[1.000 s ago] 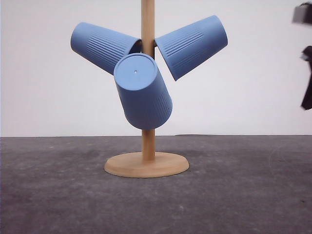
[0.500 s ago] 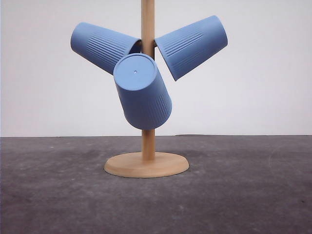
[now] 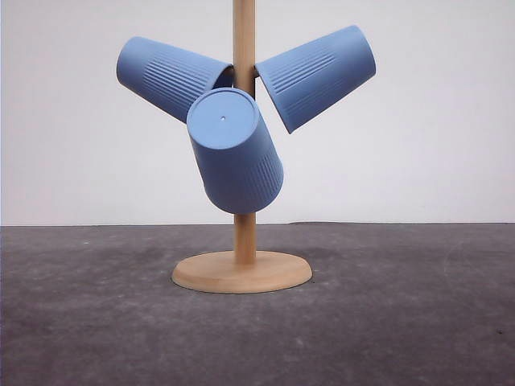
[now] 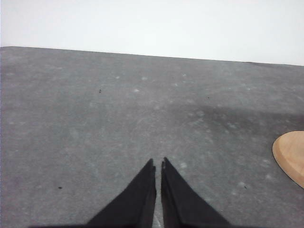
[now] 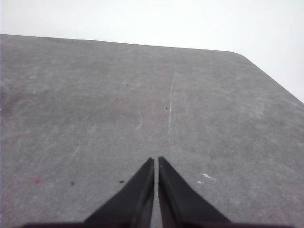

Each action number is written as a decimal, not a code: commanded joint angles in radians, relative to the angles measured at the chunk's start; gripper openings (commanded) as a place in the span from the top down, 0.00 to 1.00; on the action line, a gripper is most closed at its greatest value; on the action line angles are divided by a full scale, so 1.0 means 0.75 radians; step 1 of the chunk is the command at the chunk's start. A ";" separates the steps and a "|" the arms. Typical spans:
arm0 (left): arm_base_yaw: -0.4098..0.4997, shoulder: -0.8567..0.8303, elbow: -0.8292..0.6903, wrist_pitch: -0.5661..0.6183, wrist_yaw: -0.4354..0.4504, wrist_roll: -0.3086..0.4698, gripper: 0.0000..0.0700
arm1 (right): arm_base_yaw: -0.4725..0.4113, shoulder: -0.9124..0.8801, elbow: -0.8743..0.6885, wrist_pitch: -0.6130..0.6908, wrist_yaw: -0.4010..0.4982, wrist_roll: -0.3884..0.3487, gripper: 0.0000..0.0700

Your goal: Place three cups

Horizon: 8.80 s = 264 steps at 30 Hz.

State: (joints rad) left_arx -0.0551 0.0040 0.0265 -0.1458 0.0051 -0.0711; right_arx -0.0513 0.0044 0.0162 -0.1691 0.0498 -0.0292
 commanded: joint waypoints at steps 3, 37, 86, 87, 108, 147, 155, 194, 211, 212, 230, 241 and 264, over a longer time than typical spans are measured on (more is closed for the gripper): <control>-0.002 -0.001 -0.019 0.015 0.002 -0.005 1.00 | 0.003 -0.001 -0.005 0.016 0.004 0.014 0.98; -0.002 -0.001 -0.019 0.015 0.002 -0.005 1.00 | 0.003 -0.001 -0.005 0.016 0.004 0.014 0.98; -0.002 -0.001 -0.019 0.015 0.002 -0.005 1.00 | 0.003 -0.001 -0.005 0.016 0.004 0.014 0.98; -0.002 -0.001 -0.019 0.015 0.002 -0.005 1.00 | 0.003 -0.001 -0.005 0.016 0.004 0.014 0.98; -0.002 -0.001 -0.019 0.015 0.002 -0.005 1.00 | 0.003 -0.001 -0.005 0.016 0.004 0.014 0.98; -0.002 -0.001 -0.019 0.015 0.002 -0.005 1.00 | 0.003 -0.001 -0.005 0.016 0.004 0.014 0.98; -0.002 -0.001 -0.019 0.015 0.002 -0.005 1.00 | 0.003 -0.001 -0.005 0.016 0.004 0.014 0.98; -0.002 -0.001 -0.019 0.015 0.002 -0.005 1.00 | 0.003 -0.001 -0.005 0.016 0.004 0.014 0.98; -0.002 -0.001 -0.019 0.015 0.002 -0.005 1.00 | 0.003 -0.001 -0.005 0.016 0.004 0.014 0.98; -0.002 -0.001 -0.019 0.015 0.002 -0.005 1.00 | 0.003 -0.001 -0.005 0.016 0.004 0.014 0.98; -0.002 -0.001 -0.019 0.015 0.002 -0.005 1.00 | 0.003 -0.001 -0.005 0.016 0.004 0.014 0.98; -0.002 -0.001 -0.019 0.015 0.002 -0.005 1.00 | 0.003 -0.001 -0.005 0.016 0.004 0.014 0.98; -0.002 -0.001 -0.019 0.015 0.002 -0.005 1.00 | 0.003 -0.001 -0.005 0.016 0.004 0.014 0.98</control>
State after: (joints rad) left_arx -0.0551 0.0040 0.0265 -0.1458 0.0051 -0.0713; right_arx -0.0513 0.0044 0.0158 -0.1684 0.0499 -0.0292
